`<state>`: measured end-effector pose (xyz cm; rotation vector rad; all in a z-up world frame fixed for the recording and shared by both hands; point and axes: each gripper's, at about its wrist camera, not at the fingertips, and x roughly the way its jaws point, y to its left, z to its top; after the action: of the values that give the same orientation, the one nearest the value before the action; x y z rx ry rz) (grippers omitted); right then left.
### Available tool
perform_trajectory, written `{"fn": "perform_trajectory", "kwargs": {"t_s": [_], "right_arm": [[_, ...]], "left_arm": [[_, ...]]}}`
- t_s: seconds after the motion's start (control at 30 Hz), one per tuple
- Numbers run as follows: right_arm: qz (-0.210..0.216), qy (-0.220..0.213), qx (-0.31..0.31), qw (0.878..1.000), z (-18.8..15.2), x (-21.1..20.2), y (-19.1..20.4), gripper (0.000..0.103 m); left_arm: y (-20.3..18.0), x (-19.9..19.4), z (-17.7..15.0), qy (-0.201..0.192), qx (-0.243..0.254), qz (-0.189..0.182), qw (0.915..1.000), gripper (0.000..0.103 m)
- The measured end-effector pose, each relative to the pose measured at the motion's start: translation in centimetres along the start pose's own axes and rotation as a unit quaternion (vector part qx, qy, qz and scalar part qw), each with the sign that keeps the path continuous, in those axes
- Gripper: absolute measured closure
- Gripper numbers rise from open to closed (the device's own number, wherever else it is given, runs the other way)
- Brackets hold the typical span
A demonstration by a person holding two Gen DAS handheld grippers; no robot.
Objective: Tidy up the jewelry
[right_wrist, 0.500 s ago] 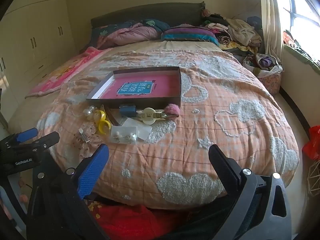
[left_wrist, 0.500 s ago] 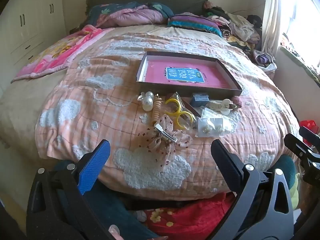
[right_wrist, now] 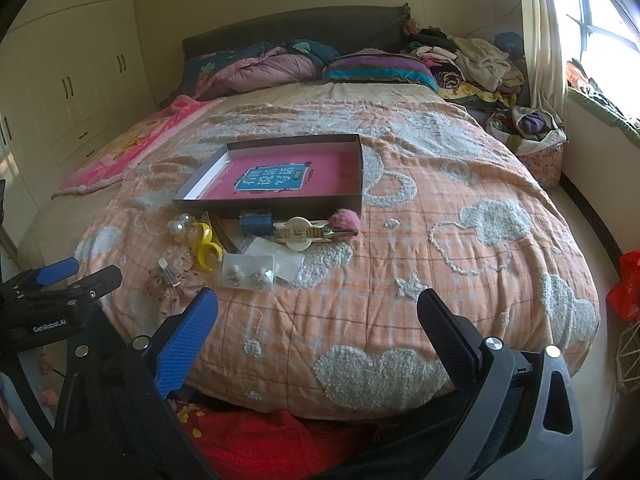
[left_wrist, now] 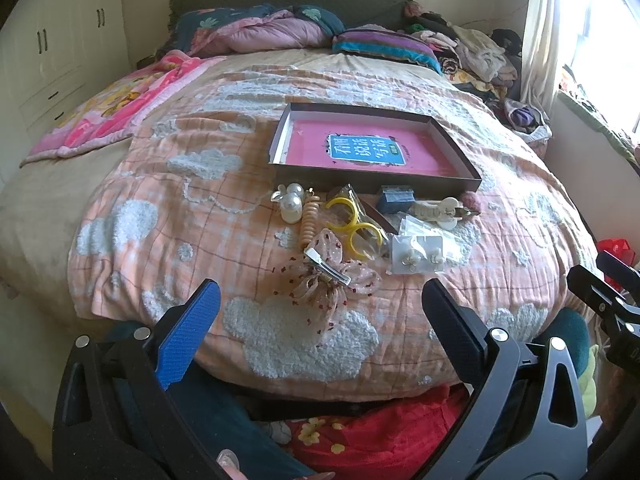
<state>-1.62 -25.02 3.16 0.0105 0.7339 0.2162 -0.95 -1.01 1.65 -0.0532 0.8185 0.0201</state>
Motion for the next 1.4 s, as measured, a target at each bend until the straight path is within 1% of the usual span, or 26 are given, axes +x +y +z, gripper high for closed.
{"fn": "perform_trajectory", "kwargs": {"t_s": [0.1, 0.33, 0.37, 0.53, 0.63, 0.7, 0.83, 0.9, 1.0, 1.07, 1.13, 1.23, 1.4], "right_arm": [[0.000, 0.009, 0.001, 1.000, 0.0, 0.1, 0.0, 0.004], [-0.001, 0.007, 0.007, 1.000, 0.2, 0.0, 0.0, 0.004], [0.000, 0.009, 0.010, 1.000, 0.1, 0.1, -0.8, 0.004], [-0.001, 0.014, 0.019, 1.000, 0.1, 0.6, -1.8, 0.004], [0.007, 0.022, 0.023, 0.999, 0.0, 1.2, -2.1, 0.004], [0.018, 0.037, 0.034, 0.999, -0.1, 1.7, -2.2, 0.004], [0.036, 0.052, 0.037, 0.997, 0.0, 3.0, -1.9, 0.004], [0.034, 0.050, 0.021, 0.998, 0.0, 3.7, -1.4, 0.004], [0.046, 0.058, 0.006, 0.997, 0.0, 5.0, -0.4, 0.004], [0.048, 0.059, -0.007, 0.997, 0.1, 5.8, 0.3, 0.004], [0.061, 0.056, -0.014, 0.996, 0.2, 6.5, 1.0, 0.004], [0.074, 0.067, -0.034, 0.994, 0.2, 7.8, 2.4, 0.004], [0.068, 0.091, -0.062, 0.992, 0.1, 9.9, 3.4, 0.004]], "left_arm": [[-0.2, 0.0, 0.0, 0.000, 0.001, -0.001, 1.0000, 0.009], [-0.9, 0.7, -0.1, 0.005, 0.008, -0.007, 0.9999, 0.009], [-0.8, 0.8, -0.1, 0.007, 0.009, -0.009, 0.9999, 0.009], [-1.0, 1.6, -0.3, 0.016, 0.019, -0.016, 0.9996, 0.009], [-0.9, 2.4, -0.6, 0.027, 0.024, -0.019, 0.9992, 0.009], [-0.6, 2.8, -0.8, 0.034, 0.027, -0.018, 0.9989, 0.009], [0.1, 4.2, -1.3, 0.053, 0.031, -0.011, 0.9981, 0.009], [0.5, 4.8, -1.7, 0.063, 0.031, -0.012, 0.9975, 0.009], [1.4, 5.9, -2.3, 0.081, 0.029, -0.015, 0.9962, 0.009], [2.0, 6.8, -2.6, 0.094, 0.028, -0.024, 0.9949, 0.009], [2.5, 7.6, -3.0, 0.105, 0.023, -0.038, 0.9935, 0.009], [2.9, 8.9, -3.2, 0.108, 0.026, -0.053, 0.9924, 0.009], [3.3, 10.6, -3.0, 0.104, 0.024, -0.043, 0.9933, 0.009]]}}
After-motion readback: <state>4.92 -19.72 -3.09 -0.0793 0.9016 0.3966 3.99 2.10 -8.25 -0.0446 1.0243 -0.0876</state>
